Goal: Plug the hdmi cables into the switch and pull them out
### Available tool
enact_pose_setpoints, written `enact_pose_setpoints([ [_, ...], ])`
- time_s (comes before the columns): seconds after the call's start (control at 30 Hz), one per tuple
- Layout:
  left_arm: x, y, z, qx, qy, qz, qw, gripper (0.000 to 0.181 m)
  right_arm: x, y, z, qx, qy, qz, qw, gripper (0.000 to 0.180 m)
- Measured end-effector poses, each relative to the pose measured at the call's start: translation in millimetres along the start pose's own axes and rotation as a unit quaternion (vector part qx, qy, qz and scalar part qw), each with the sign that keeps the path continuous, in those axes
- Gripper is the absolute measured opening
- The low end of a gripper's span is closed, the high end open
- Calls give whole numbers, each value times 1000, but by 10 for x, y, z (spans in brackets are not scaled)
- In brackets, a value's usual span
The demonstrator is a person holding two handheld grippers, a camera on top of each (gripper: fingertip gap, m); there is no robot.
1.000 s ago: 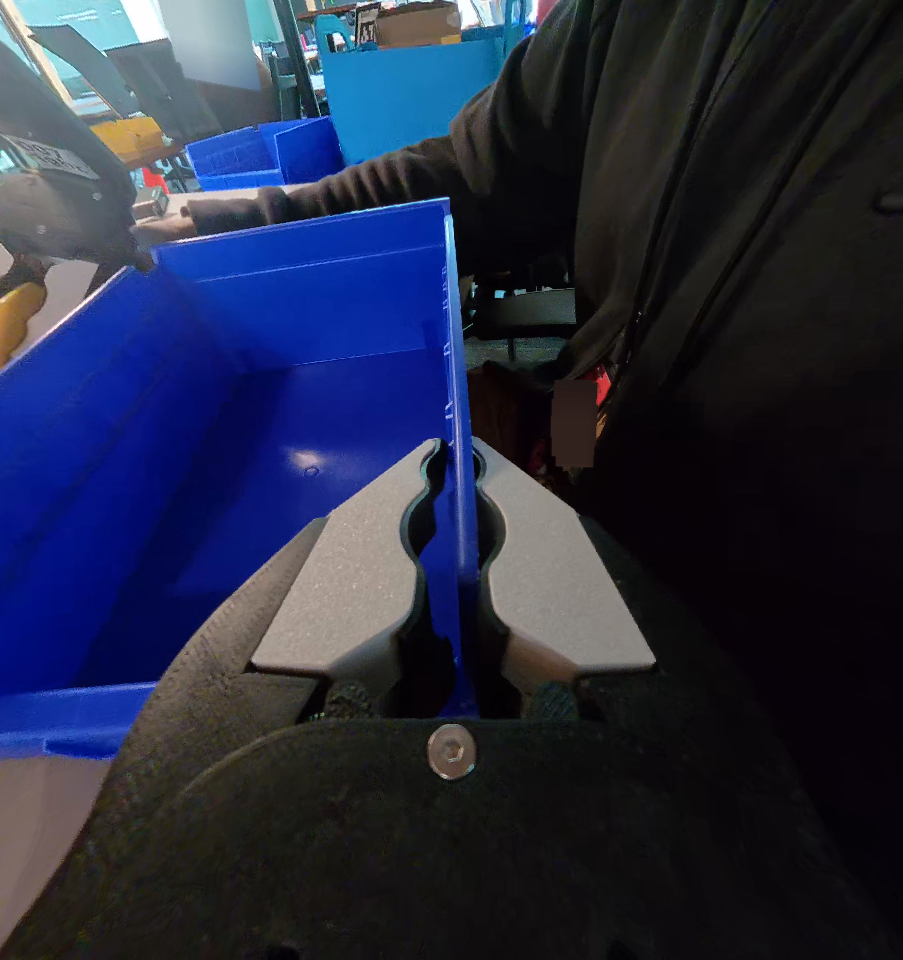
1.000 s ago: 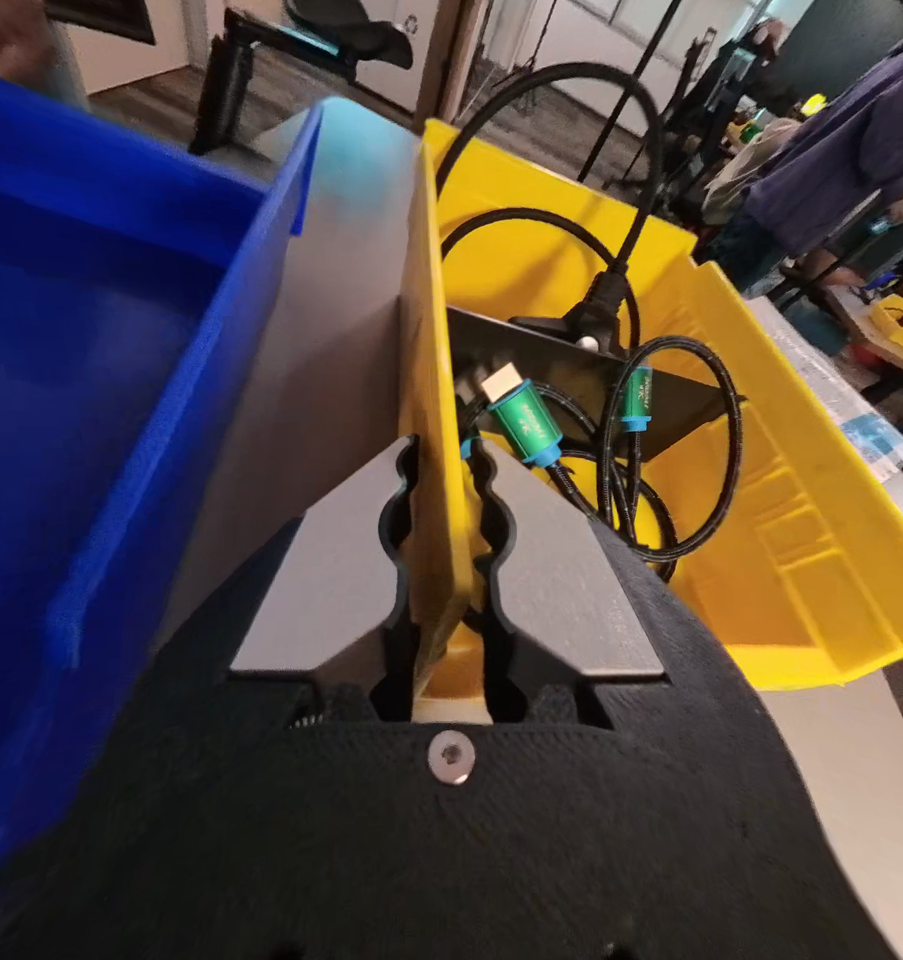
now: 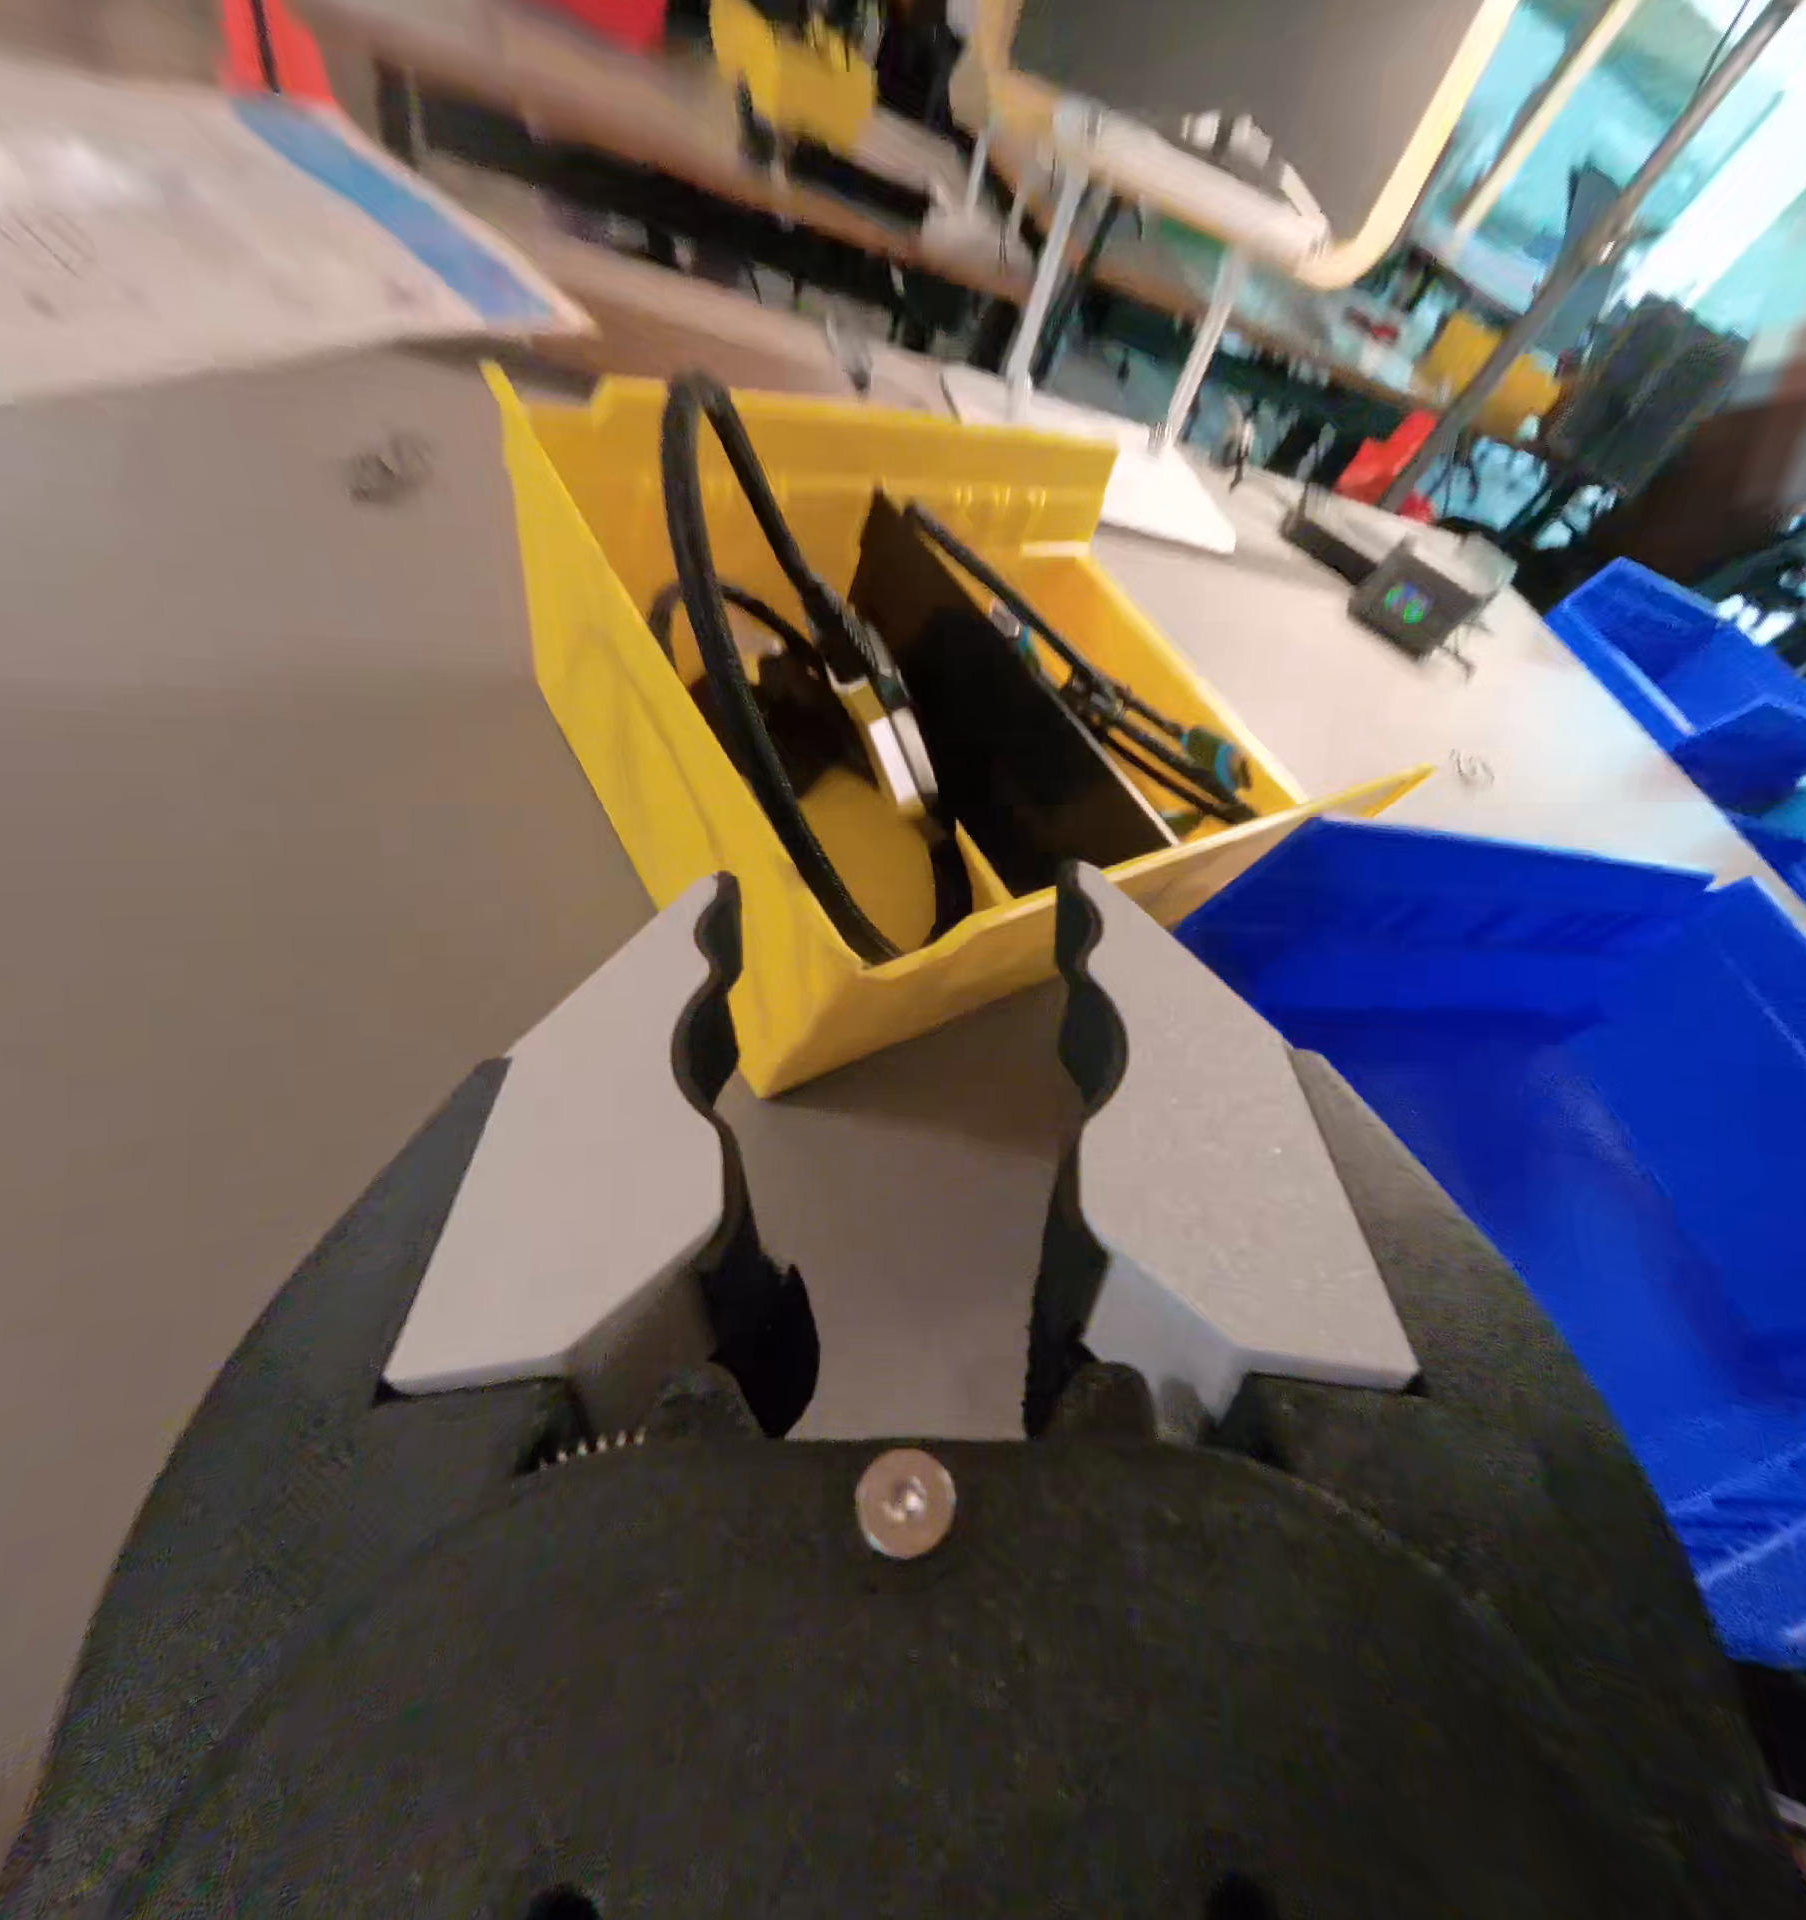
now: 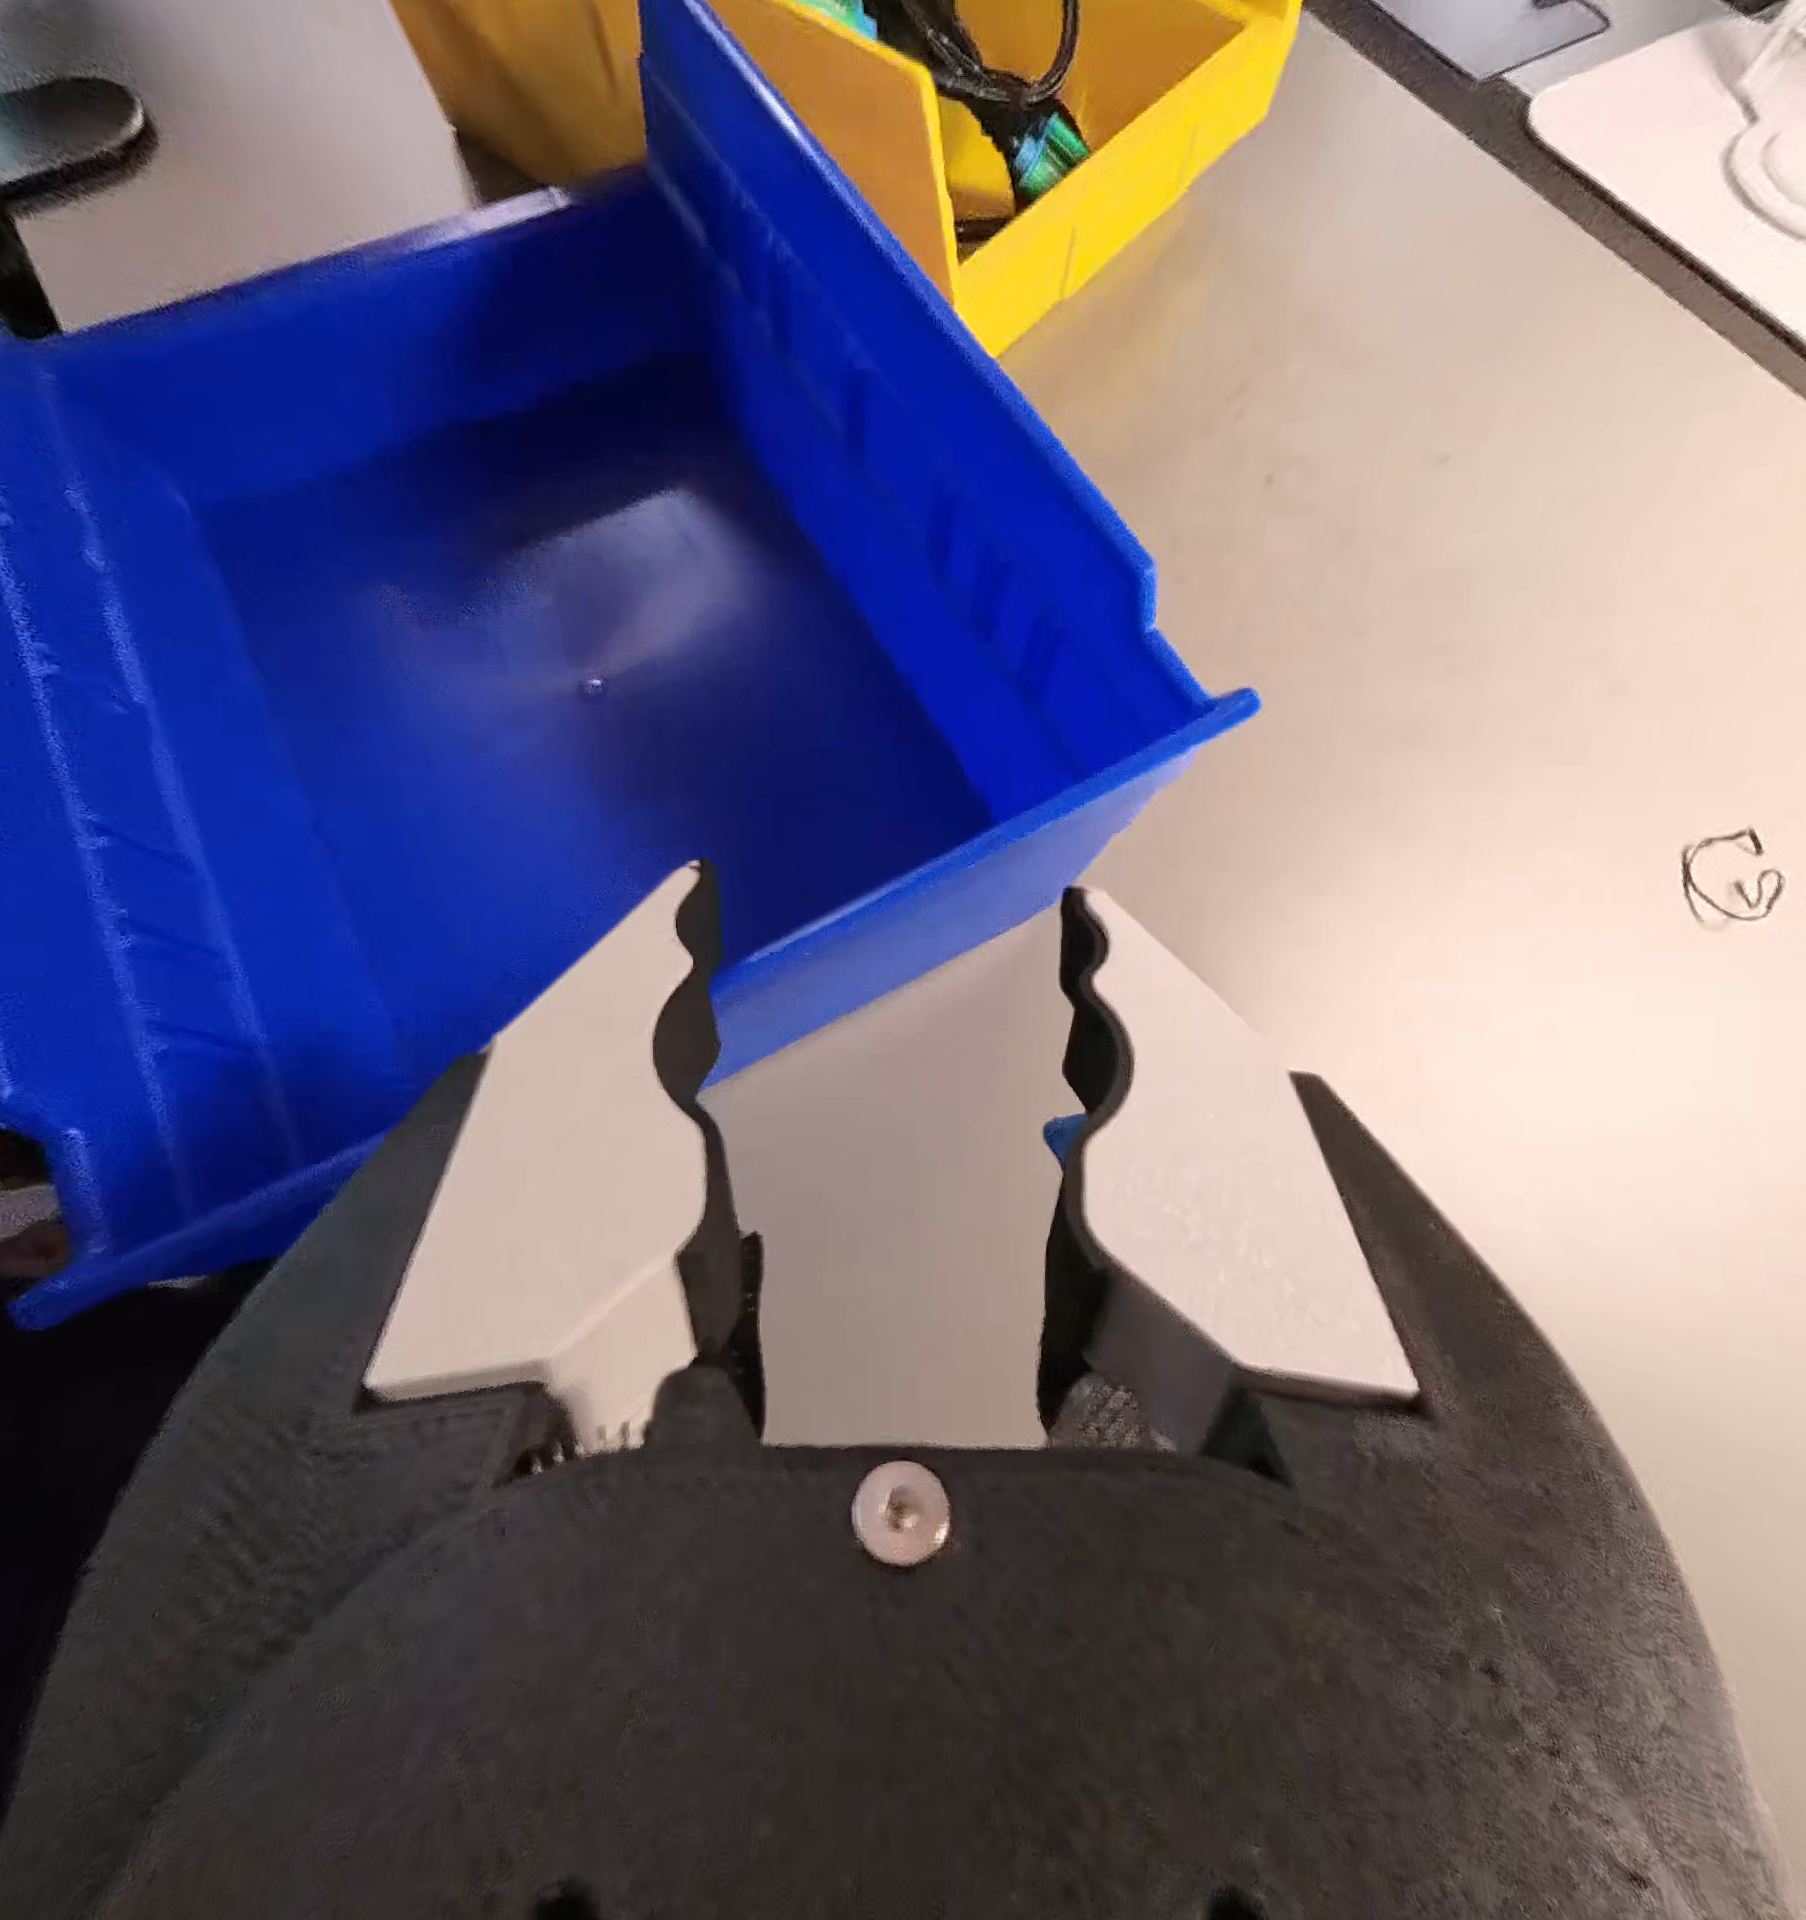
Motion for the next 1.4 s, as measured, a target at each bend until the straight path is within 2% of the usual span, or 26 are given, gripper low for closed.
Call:
enact_pose_setpoints([
  [0.07, 207, -57, 42, 7, -39, -15, 999, 57, -1, 138, -16, -23, -11, 19, 1000, 68],
  [0.17, 367, -295, 90, 28, -74, -78, 994, 53, -38, 504, -20, -41, -32, 80, 995, 68],
  [0.2, 387, -356, 85, 22, -73, -76, 994, 61, -68, 628, -10, -40, -44, 102, 993, 69],
  [0.23, 382, -397, 69, 5, -69, -68, 995, 60, -117, 735, 1, -37, -56, 125, 990, 68],
  [0.3, 265, -442, 17, 0, -54, -99, 994, 62, -272, 801, -20, -50, -61, 157, 984, 67],
  [0.4, -47, -168, -112, 80, -8, -148, 986, 60, -487, 473, -121, -96, -25, 103, 990, 68],
  [0.47, -146, 200, -174, 132, 1, -118, 984, 60, -565, 102, -206, -127, 5, 27, 992, 68],
  [0.57, -4, 785, -163, 213, -38, -35, 976, 59, -489, -499, -256, -205, 4, -69, 976, 69],
  [0.63, 233, 1036, -109, 266, -79, -21, 960, 59, -316, -786, -234, -249, -26, -94, 964, 70],
  [0.73, 652, 1223, -31, 319, -128, -40, 938, 53, 1, -946, -190, -287, -78, -73, 952, 65],
  [0.83, 978, 1193, 69, 354, -165, -77, 917, 35, 201, -888, -65, -318, -137, -37, 938, 41],
  [0.87, 1029, 1148, 75, 361, -163, -91, 914, 32, 205, -866, -34, -327, -144, -35, 933, 39],
  [0.93, 1024, 1095, 65, 361, -146, -89, 917, 23, 169, -796, 21, -349, -145, -27, 925, 27],
  [1.0, 969, 1033, 70, 360, -139, -77, 919, 16, 106, -692, 101, -379, -145, -20, 914, 26],
  [1.07, 880, 962, 97, 368, -147, -62, 916, 17, 26, -550, 190, -383, -152, -15, 911, 24],
  [1.2, 586, 735, 121, 354, -201, -94, 908, 24, -187, -213, 284, -332, -140, 54, 931, 34],
  [1.23, 486, 664, 117, 344, -207, -126, 907, 43, -261, -192, 263, -306, -112, 68, 943, 36],
  [1.27, 385, 635, 110, 329, -198, -146, 912, 54, -342, -211, 225, -279, -72, 75, 955, 37],
  [1.4, 159, 846, 50, 182, -34, -124, 975, 79, -571, -409, -17, -124, 106, 117, 980, 53],
])
Point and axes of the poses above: each gripper's, where its closed fingertips meet, x out along the fingers, z out of its underside, y = z × x across the jaws, the point moved 5 cm from there along -x, back along the fingers, and after that the axes turned 9 degrees about -y, right-handed, at the moved point
